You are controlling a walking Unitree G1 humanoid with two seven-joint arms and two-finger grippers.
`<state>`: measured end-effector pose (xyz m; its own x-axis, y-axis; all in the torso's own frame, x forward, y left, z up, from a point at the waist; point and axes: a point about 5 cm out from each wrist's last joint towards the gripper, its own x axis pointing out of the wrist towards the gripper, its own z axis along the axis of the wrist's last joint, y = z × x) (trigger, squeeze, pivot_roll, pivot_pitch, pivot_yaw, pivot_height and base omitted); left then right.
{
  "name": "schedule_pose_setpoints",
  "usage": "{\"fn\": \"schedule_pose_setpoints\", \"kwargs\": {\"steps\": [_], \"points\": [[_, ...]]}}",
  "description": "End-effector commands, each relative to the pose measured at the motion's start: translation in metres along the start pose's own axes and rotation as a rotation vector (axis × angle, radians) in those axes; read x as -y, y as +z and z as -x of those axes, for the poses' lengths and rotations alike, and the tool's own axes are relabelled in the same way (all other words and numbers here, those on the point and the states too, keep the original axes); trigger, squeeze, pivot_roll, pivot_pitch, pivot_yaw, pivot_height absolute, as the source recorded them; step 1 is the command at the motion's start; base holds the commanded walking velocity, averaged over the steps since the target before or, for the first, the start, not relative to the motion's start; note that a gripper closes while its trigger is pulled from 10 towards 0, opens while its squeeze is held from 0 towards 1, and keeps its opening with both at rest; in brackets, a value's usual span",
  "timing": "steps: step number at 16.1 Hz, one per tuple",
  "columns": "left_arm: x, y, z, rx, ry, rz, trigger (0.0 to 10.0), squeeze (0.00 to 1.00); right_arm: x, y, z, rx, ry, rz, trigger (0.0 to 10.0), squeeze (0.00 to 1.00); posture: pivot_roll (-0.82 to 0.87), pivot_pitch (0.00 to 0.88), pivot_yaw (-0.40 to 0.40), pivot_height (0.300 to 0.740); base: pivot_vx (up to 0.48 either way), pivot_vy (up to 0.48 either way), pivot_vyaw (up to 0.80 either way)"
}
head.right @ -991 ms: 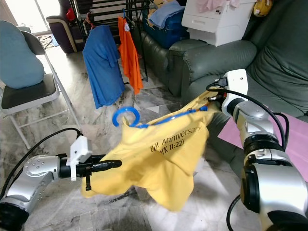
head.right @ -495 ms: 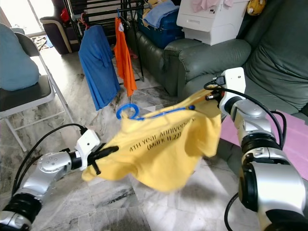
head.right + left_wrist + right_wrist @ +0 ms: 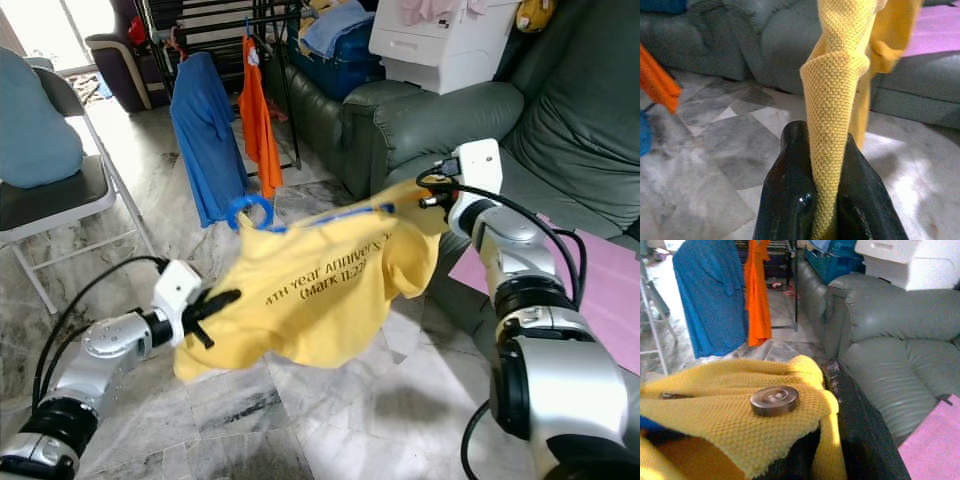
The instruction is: Hang hanger
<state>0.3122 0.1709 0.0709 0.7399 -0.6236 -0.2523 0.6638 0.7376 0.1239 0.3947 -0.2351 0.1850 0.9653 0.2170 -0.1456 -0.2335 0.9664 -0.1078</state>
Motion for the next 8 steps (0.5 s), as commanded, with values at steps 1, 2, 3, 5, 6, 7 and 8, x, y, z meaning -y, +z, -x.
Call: {"fn": "schedule_pose_setpoints", "kwargs": {"steps": [1,2,3,5,6,7,8], "points": [[-0.013,0.001,0.006,0.011,0.092,0.030,0.0,0.00,0.000,0.013,-0.002,0.045,-0.001,0.007,0.0,0.00,-0.10,0.000,0.014,0.740,0.000,0.000,0.00],[-0.013,0.001,0.006,0.013,0.097,0.033,0.0,0.00,-0.001,0.013,-0.003,0.045,0.004,0.007,0.0,0.00,-0.10,0.000,0.015,0.740,0.000,0.000,0.00],[-0.013,0.001,0.006,0.013,0.097,0.033,0.0,0.00,-0.001,0.013,-0.003,0.045,0.004,0.007,0.0,0.00,-0.10,0.000,0.015,0.740,0.000,0.000,0.00],[-0.013,-0.004,0.002,-0.041,0.139,-0.015,0.0,0.00,-0.011,0.015,-0.007,0.062,0.031,-0.006,0.0,0.00,-0.10,0.000,0.017,0.740,0.000,0.000,0.00],[-0.012,-0.005,0.000,-0.061,0.162,-0.035,0.0,0.00,-0.017,0.017,-0.010,0.073,0.040,-0.016,0.0,0.00,-0.10,0.000,0.016,0.740,0.000,0.000,0.00],[-0.006,-0.003,-0.010,-0.069,0.196,-0.042,0.0,0.00,-0.030,0.019,-0.016,0.097,0.063,-0.041,0.0,0.00,-0.09,0.000,0.013,0.740,0.000,0.000,0.00],[-0.006,-0.003,-0.010,-0.069,0.196,-0.042,0.0,0.00,-0.030,0.019,-0.016,0.097,0.063,-0.041,0.0,0.00,-0.09,0.000,0.013,0.740,0.000,0.000,0.00]]}}
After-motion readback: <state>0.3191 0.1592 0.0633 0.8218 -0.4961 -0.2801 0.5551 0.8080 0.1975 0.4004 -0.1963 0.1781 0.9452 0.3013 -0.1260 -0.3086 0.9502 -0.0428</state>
